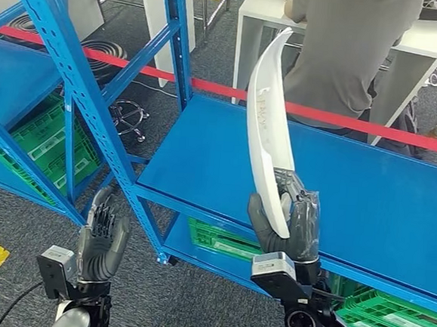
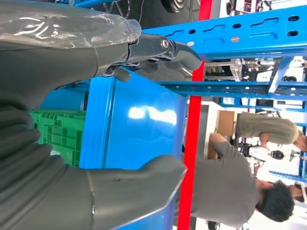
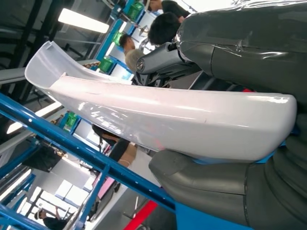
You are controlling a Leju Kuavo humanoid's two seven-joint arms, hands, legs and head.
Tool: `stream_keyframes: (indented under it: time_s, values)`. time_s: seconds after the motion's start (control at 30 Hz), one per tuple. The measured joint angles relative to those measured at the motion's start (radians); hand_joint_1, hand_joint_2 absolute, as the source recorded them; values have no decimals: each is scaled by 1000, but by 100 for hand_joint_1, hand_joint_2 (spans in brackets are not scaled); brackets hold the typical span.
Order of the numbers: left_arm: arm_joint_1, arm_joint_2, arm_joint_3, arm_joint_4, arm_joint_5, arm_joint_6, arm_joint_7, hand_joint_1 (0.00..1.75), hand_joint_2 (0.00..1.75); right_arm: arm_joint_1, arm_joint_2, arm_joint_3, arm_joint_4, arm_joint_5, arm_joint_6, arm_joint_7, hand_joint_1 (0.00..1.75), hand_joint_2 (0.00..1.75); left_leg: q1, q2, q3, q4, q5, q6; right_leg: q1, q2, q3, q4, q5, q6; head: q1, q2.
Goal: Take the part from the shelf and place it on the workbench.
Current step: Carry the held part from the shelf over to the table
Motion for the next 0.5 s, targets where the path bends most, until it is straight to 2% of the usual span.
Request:
stream_keyframes:
  time_s: [0.23, 0.5]
  values:
    - [9, 0, 0, 0, -7, -1, 7, 0, 175, 15, 9, -14, -4, -21, 0, 13, 175, 175, 0, 0, 0, 0, 0, 0, 0, 0, 0, 0, 0, 0, 0, 0]
    - [9, 0, 0, 0, -8, -1, 8, 0, 175, 26, 16, -19, -5, -57, 0, -11, 175, 175, 0, 0, 0, 0, 0, 0, 0, 0, 0, 0, 0, 0, 0, 0]
